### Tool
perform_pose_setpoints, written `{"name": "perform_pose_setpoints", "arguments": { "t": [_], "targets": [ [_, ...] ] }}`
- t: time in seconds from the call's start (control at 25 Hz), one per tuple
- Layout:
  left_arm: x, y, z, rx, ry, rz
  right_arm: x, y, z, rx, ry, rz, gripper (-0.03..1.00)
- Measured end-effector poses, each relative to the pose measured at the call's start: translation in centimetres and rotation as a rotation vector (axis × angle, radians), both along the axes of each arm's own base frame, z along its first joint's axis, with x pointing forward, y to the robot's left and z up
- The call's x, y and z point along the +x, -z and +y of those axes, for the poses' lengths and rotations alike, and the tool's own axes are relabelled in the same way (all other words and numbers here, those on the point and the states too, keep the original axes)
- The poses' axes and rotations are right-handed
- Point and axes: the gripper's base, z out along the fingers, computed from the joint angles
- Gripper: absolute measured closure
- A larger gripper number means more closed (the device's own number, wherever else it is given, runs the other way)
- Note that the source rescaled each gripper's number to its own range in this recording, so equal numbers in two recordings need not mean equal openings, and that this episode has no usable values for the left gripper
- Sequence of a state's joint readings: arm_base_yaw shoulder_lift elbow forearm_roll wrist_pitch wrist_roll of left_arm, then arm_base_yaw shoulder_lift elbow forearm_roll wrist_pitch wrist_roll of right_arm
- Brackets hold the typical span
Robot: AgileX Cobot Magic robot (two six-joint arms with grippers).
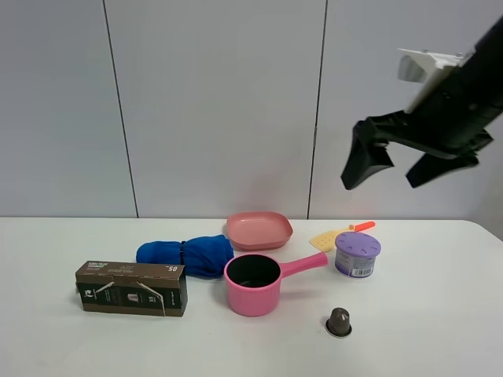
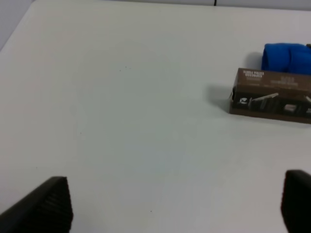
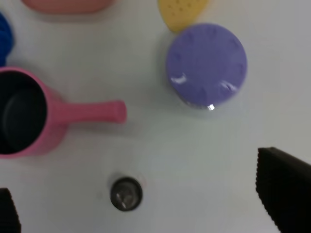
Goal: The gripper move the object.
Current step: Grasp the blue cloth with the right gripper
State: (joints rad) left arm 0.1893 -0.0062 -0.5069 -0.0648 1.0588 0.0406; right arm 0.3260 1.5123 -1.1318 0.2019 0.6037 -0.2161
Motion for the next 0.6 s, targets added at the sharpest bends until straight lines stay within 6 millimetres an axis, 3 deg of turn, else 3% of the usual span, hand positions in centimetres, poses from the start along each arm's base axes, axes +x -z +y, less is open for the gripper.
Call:
{"name": "perform_pose_setpoints", "arguments": {
  "t": [0.28,0.44,0.6],
  "targets": [
    [0.0,0.0,0.0,0.000,0.000,0.000,3.1,-1.3,7.8,-0.164,-0.419,-0.154,-0.03],
    [0.0,0.0,0.0,0.000,0.000,0.000,4.9,-0.6,11.8,-0.306,-0.674,-0.195,-0.03],
    [0.0,0.0,0.0,0.000,0.000,0.000,7.3,0.7,15.0,-0.406,-0.782,-0.229,-0.03]
  ]
}}
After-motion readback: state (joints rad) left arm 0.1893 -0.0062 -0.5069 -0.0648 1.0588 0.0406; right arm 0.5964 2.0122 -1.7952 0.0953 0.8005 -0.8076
